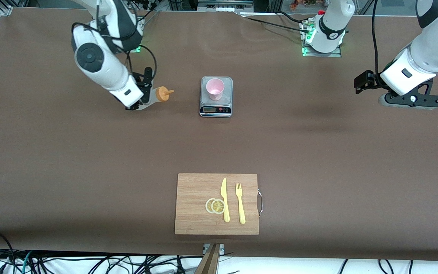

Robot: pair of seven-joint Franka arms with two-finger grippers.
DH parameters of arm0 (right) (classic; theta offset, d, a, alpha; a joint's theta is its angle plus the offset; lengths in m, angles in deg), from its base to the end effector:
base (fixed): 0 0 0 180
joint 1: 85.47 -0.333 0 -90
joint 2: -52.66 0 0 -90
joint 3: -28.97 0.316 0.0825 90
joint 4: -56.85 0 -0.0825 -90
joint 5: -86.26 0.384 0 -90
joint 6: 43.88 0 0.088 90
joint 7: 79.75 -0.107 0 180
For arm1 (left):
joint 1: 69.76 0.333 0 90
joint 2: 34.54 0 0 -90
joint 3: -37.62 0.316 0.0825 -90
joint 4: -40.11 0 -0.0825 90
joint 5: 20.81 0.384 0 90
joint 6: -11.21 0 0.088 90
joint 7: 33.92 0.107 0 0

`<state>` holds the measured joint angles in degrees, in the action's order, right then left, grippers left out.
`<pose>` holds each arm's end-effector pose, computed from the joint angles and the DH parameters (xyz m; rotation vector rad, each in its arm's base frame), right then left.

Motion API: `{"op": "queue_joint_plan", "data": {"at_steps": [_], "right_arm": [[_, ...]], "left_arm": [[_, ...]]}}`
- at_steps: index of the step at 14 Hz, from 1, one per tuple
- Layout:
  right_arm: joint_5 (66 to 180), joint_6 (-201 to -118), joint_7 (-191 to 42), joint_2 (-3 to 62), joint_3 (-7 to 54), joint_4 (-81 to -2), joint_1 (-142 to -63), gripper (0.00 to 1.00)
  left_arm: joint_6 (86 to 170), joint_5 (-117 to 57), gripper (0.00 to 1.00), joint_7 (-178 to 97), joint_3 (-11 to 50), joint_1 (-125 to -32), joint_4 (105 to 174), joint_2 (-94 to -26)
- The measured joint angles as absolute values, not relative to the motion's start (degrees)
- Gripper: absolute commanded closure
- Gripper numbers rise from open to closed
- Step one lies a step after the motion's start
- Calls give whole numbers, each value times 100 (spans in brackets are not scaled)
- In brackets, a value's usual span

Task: Add sauce to pink cup with both arms
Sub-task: 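Lift the squeeze bottle with the right gripper toward the pink cup, then tilt the bottle nozzle over the pink cup and squeeze sauce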

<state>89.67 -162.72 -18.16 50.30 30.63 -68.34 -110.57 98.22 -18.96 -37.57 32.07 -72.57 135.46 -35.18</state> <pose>0.4638 0.2373 0.3577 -2.2154 -2.0833 0.1977 0.5415 -0.0757 0.5707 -3.0825 0.1282 0.2358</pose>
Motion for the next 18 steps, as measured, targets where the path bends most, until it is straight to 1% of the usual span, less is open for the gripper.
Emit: {"op": "queue_joint_plan", "data": {"at_steps": [5,10,15,18], "right_arm": [[8531,-16212,-2815,5026,3709,-6842,-11262,73],[8162,-15941,-3621,4958,4176,-6868,-11499,73],[7919,-15920,-3838,4702,4220,-6828,-11542,73],[7666,-15768,-4049,4483,4222,-6643,-11616,73]], "left_arm": [[9786,-1896,0,-3757,3193,-7258,13546,-3519],[9783,-1896,0,-3757,3190,-7257,13546,-3519],[9783,-1896,0,-3757,3190,-7257,13546,-3519],[9782,-1896,0,-3757,3190,-7257,13546,-3519]]}}
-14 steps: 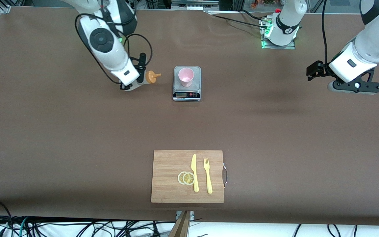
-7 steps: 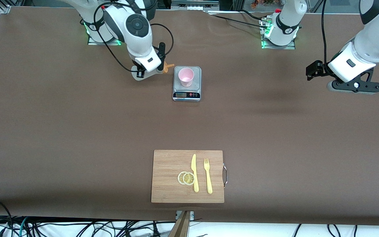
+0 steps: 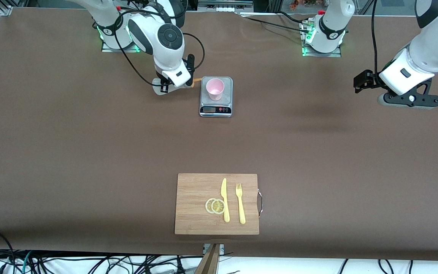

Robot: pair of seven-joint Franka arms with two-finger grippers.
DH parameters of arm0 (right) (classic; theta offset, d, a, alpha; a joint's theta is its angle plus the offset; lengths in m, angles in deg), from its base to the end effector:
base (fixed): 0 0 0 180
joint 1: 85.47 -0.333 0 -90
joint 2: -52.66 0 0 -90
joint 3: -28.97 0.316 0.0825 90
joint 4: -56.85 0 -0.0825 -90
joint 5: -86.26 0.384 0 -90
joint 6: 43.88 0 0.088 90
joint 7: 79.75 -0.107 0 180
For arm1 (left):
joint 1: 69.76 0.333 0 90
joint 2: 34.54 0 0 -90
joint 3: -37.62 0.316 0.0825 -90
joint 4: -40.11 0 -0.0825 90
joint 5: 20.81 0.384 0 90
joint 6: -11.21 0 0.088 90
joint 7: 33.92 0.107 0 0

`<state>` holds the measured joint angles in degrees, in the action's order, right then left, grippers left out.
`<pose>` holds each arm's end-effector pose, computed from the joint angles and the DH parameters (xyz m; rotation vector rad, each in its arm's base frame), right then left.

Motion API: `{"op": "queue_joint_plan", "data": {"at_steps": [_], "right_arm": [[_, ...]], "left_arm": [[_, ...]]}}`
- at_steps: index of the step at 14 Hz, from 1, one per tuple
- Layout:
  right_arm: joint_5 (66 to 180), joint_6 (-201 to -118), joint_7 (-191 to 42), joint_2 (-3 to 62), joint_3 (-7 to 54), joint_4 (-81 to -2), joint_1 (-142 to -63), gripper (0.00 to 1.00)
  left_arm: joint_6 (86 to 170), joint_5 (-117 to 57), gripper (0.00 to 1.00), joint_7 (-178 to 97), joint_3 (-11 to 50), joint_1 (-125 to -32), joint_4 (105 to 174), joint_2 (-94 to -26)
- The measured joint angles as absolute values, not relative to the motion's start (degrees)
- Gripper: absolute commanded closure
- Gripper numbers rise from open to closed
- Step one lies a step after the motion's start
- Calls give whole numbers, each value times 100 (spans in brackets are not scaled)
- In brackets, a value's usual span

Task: Add sauce to pink cup with both arms
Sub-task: 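Tilt the bottle nozzle over the pink cup and squeeze sauce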

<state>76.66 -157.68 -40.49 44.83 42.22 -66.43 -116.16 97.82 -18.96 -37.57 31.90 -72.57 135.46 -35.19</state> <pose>0.3829 0.3537 0.3184 2.1389 2.0853 -0.4391 0.5405 -0.0771 0.5701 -3.0806 0.1325 0.2466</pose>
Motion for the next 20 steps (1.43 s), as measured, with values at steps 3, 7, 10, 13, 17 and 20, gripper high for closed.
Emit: {"op": "queue_joint_plan", "data": {"at_steps": [3,7,10,13,17,20], "right_arm": [[7393,-15504,-4305,4241,4223,-6370,-11764,73],[7198,-15159,-4569,3892,4224,-5897,-11968,73],[7102,-14911,-4610,3694,4224,-5616,-12025,73],[6915,-14642,-4646,3526,4223,-5278,-12057,73],[6655,-14323,-4928,3256,4224,-4903,-12271,73],[6465,-14081,-5123,3077,4225,-4714,-12440,73]], "left_arm": [[9782,-1896,0,-3757,3191,-7257,13546,-3519],[9782,-1896,0,-3757,3191,-7257,13545,-3519],[9782,-1896,0,-3757,3191,-7257,13545,-3519],[9782,-1896,0,-3757,3191,-7257,13544,-3519],[9782,-1896,0,-3757,3203,-7251,13544,-3519],[9782,-1896,0,-3757,3211,-7235,13544,-3519]]}}
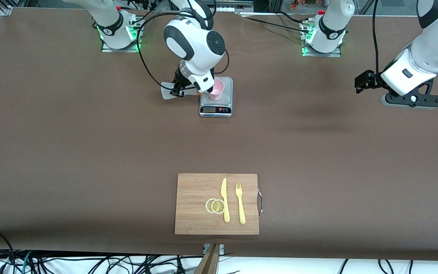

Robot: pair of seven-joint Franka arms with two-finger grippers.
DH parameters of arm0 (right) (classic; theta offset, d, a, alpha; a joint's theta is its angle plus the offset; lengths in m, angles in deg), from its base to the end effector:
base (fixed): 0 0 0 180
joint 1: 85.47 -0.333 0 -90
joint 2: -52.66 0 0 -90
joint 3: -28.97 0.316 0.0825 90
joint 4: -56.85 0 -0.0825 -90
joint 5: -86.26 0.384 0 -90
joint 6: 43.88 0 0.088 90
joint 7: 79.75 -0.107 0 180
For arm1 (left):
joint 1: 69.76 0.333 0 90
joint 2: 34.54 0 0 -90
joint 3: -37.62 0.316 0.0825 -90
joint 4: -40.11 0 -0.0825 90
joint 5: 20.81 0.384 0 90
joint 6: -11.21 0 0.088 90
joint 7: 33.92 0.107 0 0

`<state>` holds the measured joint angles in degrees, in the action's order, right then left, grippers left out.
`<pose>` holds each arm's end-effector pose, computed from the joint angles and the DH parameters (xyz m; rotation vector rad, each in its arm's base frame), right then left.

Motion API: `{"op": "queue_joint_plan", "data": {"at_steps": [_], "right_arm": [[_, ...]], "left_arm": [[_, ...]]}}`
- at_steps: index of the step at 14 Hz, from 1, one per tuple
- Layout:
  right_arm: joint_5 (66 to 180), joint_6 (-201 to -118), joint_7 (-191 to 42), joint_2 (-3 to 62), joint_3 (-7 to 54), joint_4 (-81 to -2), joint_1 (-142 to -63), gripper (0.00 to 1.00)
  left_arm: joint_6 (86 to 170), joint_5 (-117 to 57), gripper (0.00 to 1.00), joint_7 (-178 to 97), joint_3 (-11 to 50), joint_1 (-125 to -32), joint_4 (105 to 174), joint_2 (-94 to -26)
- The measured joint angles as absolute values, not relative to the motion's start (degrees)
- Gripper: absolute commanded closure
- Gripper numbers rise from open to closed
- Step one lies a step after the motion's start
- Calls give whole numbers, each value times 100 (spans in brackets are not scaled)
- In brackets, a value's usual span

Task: Add sauce to pink cup with both arms
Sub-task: 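Tilt the bottle nozzle over the pink cup and squeeze sauce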

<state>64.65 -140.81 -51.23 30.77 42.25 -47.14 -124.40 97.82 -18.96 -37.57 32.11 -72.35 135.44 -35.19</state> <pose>0.3907 0.4342 0.3089 1.9393 1.9087 -0.5852 0.5411 -0.0731 0.5703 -3.0816 0.1210 0.2464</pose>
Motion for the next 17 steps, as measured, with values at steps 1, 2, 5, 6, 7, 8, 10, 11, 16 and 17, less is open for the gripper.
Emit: {"op": "queue_joint_plan", "data": {"at_steps": [1,2,5,6,7,8,10,11,16,17], "right_arm": [[6412,-14028,-5145,3042,4225,-4662,-12473,73],[6347,-13970,-5160,3023,4225,-4623,-12496,73],[6183,-13853,-5167,2987,4224,-4536,-12535,73],[6132,-13803,-5168,2983,4224,-4507,-12544,73],[6096,-13720,-5168,2977,4224,-4477,-12550,73],[6066,-13627,-5169,2964,4224,-4426,-12557,73],[5967,-13453,-5169,2912,4224,-4294,-12581,73],[5928,-13400,-5169,2879,4224,-4236,-12600,73],[5680,-12967,-5216,2601,4224,-3841,-12759,73],[5617,-12904,-5222,2557,4224,-3781,-12789,73]], "left_arm": [[9782,-1896,0,-3757,3219,-7228,13544,-3520],[9782,-1896,0,-3757,3223,-7210,13544,-3520],[9782,-1904,0,-3757,3220,-7183,13544,-3522],[9782,-1957,0,-3753,3217,-7183,13544,-3522],[9780,-2041,0,-3753,3217,-7183,13544,-3523],[9779,-2102,0,-3754,3216,-7183,13544,-3523],[9768,-2134,0,-3754,3217,-7183,13544,-3523],[9743,-2135,0,-3754,3217,-7182,13544,-3523],[9717,-2139,0,-3755,3205,-7186,13532,-3523],[9715,-2140,0,-3755,3201,-7187,13530,-3524]]}}
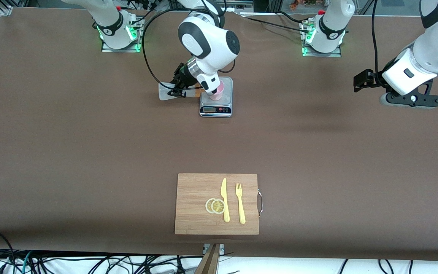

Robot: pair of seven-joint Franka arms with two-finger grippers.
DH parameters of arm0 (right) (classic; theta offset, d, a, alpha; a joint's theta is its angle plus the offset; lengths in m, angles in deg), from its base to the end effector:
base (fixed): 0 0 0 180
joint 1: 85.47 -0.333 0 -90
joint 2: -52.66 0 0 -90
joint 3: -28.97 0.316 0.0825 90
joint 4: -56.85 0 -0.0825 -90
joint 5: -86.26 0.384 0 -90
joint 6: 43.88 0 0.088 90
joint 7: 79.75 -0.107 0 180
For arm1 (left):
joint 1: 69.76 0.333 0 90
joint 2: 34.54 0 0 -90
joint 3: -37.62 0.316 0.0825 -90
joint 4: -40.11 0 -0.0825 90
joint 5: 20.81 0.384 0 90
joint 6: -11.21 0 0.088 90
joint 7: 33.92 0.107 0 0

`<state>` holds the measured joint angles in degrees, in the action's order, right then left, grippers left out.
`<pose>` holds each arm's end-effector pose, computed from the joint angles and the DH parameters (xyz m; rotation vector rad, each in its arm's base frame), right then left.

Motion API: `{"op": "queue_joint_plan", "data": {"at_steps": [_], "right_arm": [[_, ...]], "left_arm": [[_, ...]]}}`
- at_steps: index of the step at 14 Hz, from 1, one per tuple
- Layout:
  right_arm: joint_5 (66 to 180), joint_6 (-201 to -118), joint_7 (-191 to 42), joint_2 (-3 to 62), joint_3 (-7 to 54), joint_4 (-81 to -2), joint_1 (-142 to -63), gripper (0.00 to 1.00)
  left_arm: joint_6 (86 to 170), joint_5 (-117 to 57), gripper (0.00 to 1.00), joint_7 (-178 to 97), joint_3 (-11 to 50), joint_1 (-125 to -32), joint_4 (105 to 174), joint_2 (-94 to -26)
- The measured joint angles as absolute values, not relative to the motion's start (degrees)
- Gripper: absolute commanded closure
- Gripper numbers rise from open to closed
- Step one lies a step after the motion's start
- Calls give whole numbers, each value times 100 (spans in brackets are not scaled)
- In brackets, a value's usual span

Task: Add sauce to pink cup with both arms
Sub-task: 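Tilt the bottle nozzle over the pink cup and squeeze sauce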

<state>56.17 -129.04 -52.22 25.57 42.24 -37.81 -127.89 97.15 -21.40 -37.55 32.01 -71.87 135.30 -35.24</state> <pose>0.3973 0.4563 0.3202 1.7665 1.7966 -0.6461 0.5399 -0.0741 0.5701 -3.1220 0.1114 0.2723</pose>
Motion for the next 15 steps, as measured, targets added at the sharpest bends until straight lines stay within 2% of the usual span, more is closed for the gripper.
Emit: {"op": "queue_joint_plan", "data": {"at_steps": [9,15], "right_arm": [[5473,-12573,-5327,2288,4220,-3397,-12990,72],[6164,-12593,-5425,2352,4188,-3277,-12883,67]], "left_arm": [[9682,-2145,0,-3755,3176,-7199,13421,-3580],[9673,-2145,0,-3764,3091,-7206,13415,-3581]]}}
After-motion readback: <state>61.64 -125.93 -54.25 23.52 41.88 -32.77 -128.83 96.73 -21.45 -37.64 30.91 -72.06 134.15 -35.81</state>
